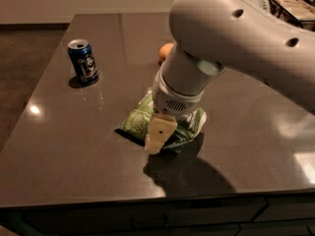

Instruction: Move green jalapeno chip bag near pepsi can

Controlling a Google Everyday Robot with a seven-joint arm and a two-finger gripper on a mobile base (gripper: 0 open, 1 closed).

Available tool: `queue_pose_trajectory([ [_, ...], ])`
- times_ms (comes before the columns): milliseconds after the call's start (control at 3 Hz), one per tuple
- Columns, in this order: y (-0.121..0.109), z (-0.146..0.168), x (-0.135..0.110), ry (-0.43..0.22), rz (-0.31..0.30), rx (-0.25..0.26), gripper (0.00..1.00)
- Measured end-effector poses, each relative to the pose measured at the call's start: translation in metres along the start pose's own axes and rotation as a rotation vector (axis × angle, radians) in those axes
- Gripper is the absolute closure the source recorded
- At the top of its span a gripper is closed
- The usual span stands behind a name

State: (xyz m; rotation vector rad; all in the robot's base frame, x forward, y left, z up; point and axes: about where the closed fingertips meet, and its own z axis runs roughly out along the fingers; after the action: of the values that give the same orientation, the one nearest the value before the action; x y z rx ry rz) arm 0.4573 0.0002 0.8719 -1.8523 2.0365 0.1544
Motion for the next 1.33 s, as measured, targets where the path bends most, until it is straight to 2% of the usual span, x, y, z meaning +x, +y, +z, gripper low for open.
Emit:
queue_pose_trajectory([
  [667, -0.009, -0.006, -0.007, 0.006, -0.014, 0.003, 0.64],
  [1000, -0.017, -0.019, -0.021, -0.019, -0.054, 0.002, 0.88],
  [1333, -0.036, -0.027, -0.036, -0.045, -0.073, -0.009, 1.0],
])
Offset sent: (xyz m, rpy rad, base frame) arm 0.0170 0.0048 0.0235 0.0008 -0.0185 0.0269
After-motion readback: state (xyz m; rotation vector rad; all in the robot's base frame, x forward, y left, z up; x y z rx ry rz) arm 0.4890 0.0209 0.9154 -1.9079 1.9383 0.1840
